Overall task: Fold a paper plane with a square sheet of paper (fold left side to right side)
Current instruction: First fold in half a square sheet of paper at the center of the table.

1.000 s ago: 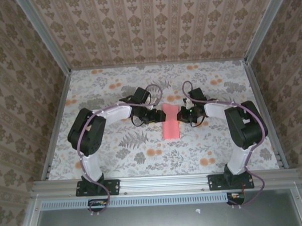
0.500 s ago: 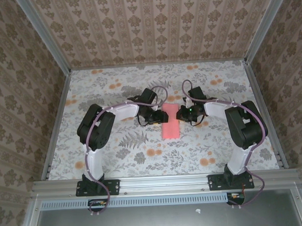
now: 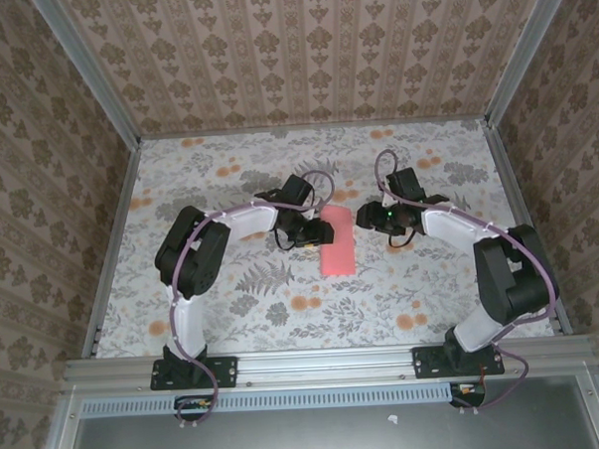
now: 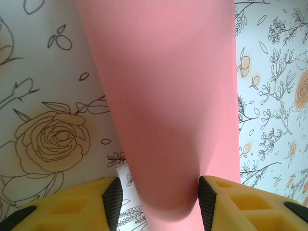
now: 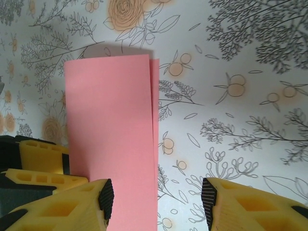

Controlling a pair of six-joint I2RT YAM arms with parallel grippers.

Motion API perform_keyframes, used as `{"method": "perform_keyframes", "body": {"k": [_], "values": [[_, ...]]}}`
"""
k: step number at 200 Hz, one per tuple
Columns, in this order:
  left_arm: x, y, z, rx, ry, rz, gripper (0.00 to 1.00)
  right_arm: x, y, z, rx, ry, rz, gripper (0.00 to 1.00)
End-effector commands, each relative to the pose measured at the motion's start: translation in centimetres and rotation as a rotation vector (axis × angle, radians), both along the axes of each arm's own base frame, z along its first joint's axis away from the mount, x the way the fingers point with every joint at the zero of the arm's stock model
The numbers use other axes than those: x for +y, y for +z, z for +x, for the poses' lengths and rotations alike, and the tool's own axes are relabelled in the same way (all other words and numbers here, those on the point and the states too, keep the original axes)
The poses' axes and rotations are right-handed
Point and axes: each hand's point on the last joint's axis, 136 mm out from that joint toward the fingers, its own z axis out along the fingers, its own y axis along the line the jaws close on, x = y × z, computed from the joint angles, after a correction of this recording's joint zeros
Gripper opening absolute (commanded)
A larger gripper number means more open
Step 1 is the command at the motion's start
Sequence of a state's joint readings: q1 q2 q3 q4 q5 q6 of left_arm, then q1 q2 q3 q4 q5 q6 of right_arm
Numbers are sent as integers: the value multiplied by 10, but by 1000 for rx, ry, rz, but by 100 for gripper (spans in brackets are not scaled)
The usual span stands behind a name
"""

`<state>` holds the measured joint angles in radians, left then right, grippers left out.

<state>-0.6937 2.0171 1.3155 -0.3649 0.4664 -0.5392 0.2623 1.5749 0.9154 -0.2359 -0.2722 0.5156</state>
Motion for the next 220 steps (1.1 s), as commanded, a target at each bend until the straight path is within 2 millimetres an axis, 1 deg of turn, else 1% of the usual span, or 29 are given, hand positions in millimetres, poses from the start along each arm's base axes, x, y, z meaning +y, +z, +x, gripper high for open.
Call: {"method": "perform_keyframes", "body": {"k": [1,21,46,92,157,220], "values": [[6,-24,-8,42,-7,84,50,-11,1,-1,-18,-30,-43,55],[6,-26,-10,46,-25,100,50,-10,4,-1,-25,-30,-36,55],[4,-30,-14,55,-50,123,50,-9,7,-1,-37,-29,-26,58],[2,-36,-18,65,-79,154,51,-10,13,-2,-53,-30,-30,58],[2,-40,-20,72,-95,177,51,-11,15,-4,-56,-27,-28,58],[2,-40,-20,71,-102,183,51,-7,12,-7,-43,-13,-15,58]]}}
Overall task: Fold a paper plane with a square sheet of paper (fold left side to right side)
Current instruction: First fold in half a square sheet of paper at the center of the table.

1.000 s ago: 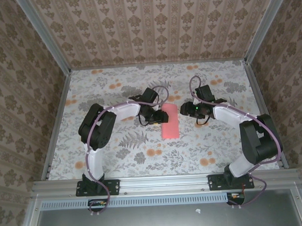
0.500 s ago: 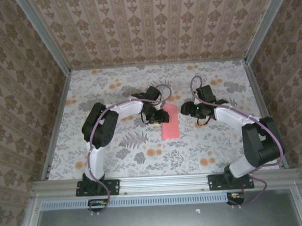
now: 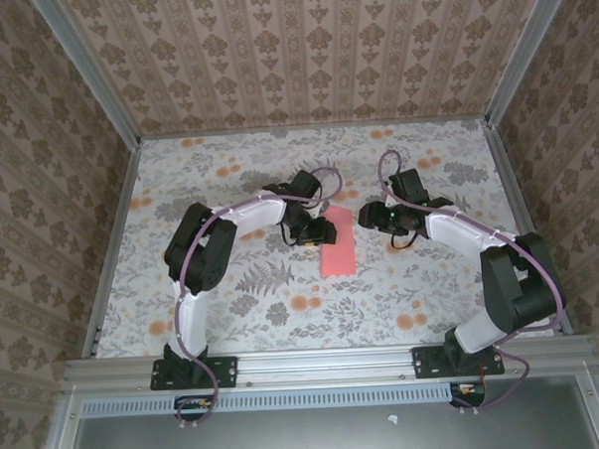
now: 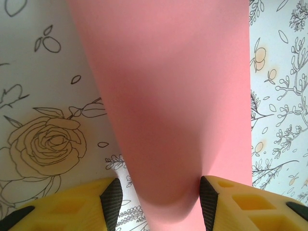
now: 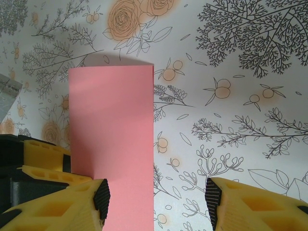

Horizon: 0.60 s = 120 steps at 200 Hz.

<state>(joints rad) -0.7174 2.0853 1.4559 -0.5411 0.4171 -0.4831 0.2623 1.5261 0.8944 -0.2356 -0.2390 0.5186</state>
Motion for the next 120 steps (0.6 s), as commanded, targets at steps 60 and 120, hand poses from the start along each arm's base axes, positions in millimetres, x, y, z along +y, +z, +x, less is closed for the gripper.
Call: {"method": "perform_keyframes", "body": {"k": [60,120], "values": [[5,-36,-17,50,-46,90,51,2,2,-5,0,20,16,56],[5,-35,-17,47,-44,92,51,21,-21,-10,88,64,79,36]]}}
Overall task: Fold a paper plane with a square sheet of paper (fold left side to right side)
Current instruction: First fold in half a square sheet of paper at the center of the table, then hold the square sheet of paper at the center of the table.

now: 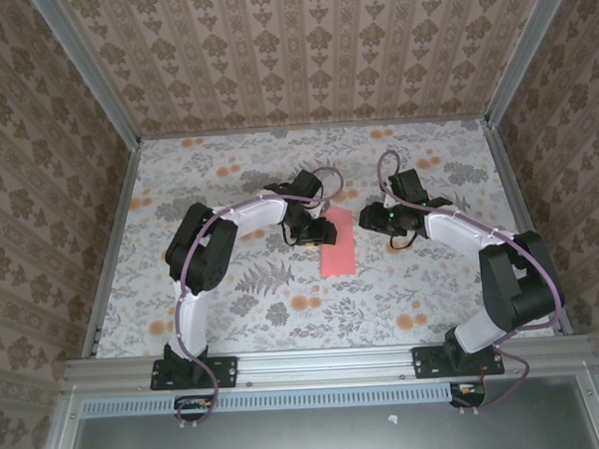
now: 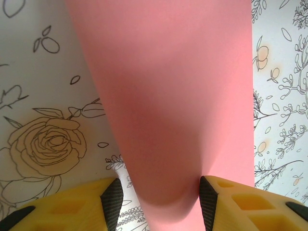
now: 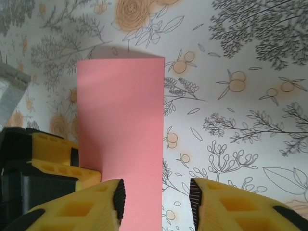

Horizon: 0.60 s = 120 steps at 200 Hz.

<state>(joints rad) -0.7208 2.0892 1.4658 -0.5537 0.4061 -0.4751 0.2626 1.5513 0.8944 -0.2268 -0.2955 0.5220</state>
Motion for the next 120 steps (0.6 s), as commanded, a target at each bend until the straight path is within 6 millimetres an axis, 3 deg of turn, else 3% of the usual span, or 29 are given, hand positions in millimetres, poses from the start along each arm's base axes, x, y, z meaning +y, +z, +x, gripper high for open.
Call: {"method": "perform_keyframes", "body": {"k": [1,47,120], "values": [[5,-35,-17,53,-36,81,51,12,-16,-6,60,36,38,35],[5,-35,-17,53,-35,83,51,34,-35,-10,132,77,73,16],[4,-35,-18,52,-36,82,51,48,-53,-10,185,104,71,13]]}}
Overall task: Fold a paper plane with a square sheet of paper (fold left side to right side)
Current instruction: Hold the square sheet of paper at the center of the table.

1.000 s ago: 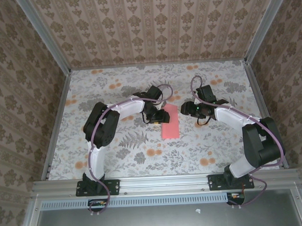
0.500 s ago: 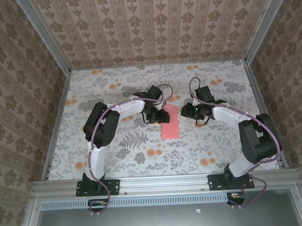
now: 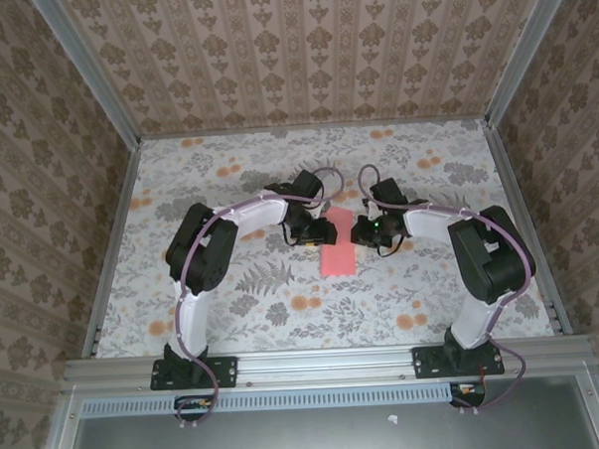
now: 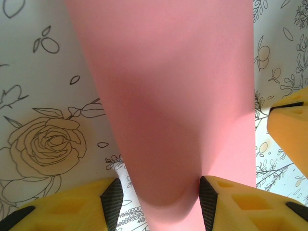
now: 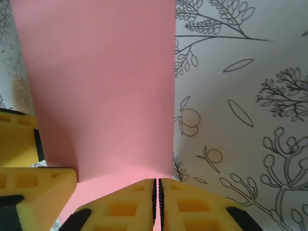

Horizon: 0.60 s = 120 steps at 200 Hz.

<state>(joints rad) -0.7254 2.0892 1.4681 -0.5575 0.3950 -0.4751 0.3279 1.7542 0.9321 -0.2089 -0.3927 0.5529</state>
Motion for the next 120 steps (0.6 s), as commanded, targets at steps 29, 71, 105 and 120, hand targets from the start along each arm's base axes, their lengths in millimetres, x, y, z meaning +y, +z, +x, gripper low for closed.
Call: {"method": "perform_keyframes", "body": {"k": [29,71,105,120], "values": [[4,-34,-17,57,-35,73,51,9,-7,4,28,10,7,13],[4,-32,-17,54,-35,70,51,1,-22,-4,86,5,-44,12],[7,-8,-8,6,-16,34,54,-10,-31,-14,130,8,-112,11],[10,14,-2,-32,1,-4,56,-12,-35,-17,146,12,-128,11]]}}
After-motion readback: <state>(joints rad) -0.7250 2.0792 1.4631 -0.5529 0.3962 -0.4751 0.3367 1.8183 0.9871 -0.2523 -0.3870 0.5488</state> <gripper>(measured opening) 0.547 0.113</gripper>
